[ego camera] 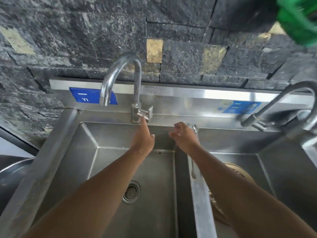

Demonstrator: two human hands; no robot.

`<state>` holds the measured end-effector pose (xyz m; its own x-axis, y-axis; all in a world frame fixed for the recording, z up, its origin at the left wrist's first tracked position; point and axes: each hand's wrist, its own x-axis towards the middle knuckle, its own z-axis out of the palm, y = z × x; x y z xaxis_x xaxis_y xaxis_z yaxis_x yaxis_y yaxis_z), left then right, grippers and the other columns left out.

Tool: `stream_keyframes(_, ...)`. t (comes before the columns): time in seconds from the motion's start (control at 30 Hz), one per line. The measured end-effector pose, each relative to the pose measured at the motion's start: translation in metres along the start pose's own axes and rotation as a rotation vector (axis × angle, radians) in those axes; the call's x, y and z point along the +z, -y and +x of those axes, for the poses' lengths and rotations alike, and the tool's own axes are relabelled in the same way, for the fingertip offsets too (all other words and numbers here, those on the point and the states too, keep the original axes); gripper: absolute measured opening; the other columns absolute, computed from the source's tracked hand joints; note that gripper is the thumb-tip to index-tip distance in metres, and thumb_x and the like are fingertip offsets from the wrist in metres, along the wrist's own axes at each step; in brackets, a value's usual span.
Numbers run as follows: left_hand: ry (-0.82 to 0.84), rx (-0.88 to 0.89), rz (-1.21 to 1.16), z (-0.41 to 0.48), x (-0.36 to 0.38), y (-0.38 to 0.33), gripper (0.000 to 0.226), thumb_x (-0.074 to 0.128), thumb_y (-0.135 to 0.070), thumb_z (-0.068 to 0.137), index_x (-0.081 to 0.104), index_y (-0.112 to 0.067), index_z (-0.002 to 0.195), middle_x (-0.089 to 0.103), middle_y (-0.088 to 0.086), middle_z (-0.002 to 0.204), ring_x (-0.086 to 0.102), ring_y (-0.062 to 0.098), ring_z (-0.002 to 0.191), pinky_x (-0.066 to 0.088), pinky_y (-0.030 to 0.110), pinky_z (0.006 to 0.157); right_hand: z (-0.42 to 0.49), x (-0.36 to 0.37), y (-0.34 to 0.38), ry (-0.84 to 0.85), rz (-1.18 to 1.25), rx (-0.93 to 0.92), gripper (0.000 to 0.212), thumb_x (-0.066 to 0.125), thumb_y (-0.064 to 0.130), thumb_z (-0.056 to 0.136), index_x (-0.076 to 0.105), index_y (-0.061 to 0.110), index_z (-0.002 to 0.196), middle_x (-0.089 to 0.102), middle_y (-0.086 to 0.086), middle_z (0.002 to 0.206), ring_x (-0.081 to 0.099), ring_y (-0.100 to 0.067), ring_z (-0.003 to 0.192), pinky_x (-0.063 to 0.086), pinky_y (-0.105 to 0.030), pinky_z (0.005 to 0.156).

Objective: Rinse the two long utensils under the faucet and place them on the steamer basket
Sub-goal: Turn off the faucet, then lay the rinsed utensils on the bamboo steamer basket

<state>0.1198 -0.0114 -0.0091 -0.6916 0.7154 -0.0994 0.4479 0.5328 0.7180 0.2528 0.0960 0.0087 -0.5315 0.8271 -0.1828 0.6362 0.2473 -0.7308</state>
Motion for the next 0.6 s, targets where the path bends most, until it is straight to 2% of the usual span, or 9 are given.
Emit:
stream_keyframes(0.1,0.015,-0.012,0.047,-0.038,0.027,-0.024,0.076,0.06,-0.022,0.094,0.016,-0.012,0.155,0.054,0.016,0.141,0.054,0.033,0.127,0.043,0.043,0.1,-0.025,-0.036,-0.028,-0.005,-0.093,-0.03,0.026,0.064,0.024,0.09,0.067,0.013,0.113,0.072,-0.006,0.109,0.065,-0.028,0.104,0.044,-0.025,0.077)
stream_keyframes(0.2,0.039,-0.046,0.029,-0.079,0.062,-0.046,0.072,0.061,-0.029,0.093,0.025,-0.008,0.151,0.055,0.017,0.139,0.054,0.034,0.127,0.043,0.042,0.103,-0.042,-0.065,-0.062,-0.022,-0.137,-0.067,0.02,0.06,0.024,0.091,0.071,0.016,0.105,0.074,-0.012,0.103,0.066,-0.035,0.1,0.051,-0.035,0.082)
stream_keyframes(0.33,0.002,-0.154,-0.054,-0.132,0.116,-0.074,0.073,0.063,-0.033,0.092,0.028,-0.005,0.15,0.052,0.02,0.142,0.052,0.034,0.13,0.042,0.038,0.103,-0.056,-0.094,-0.108,0.012,-0.093,-0.149,0.016,0.058,0.019,0.089,0.071,0.017,0.097,0.075,-0.007,0.095,0.067,-0.031,0.092,0.051,-0.032,0.076)
stream_keyframes(0.47,-0.102,-0.197,-0.09,-0.168,0.16,-0.097,0.066,0.07,-0.031,0.089,0.037,-0.006,0.14,0.053,0.017,0.137,0.053,0.032,0.124,0.04,0.029,0.094,-0.065,-0.114,-0.139,0.064,-0.028,-0.171,0.014,0.056,0.022,0.087,0.069,0.021,0.091,0.074,-0.001,0.085,0.069,-0.024,0.084,0.049,-0.029,0.069)
stream_keyframes(0.53,-0.108,-0.242,-0.073,-0.179,0.175,-0.099,0.073,0.07,-0.035,0.088,0.032,-0.007,0.145,0.048,0.017,0.14,0.05,0.034,0.127,0.041,0.036,0.1,-0.068,-0.118,-0.152,0.075,-0.017,-0.173,0.016,0.055,0.023,0.088,0.069,0.021,0.094,0.074,-0.001,0.084,0.069,-0.023,0.082,0.049,-0.028,0.068)
stream_keyframes(0.6,-0.094,-0.27,0.022,-0.189,0.187,-0.095,0.079,0.068,-0.044,0.086,0.029,-0.01,0.146,0.049,0.016,0.138,0.05,0.035,0.125,0.046,0.042,0.099,-0.069,-0.115,-0.165,0.097,-0.096,-0.212,0.017,0.054,0.024,0.091,0.069,0.02,0.097,0.074,-0.003,0.087,0.068,-0.025,0.083,0.05,-0.029,0.069)
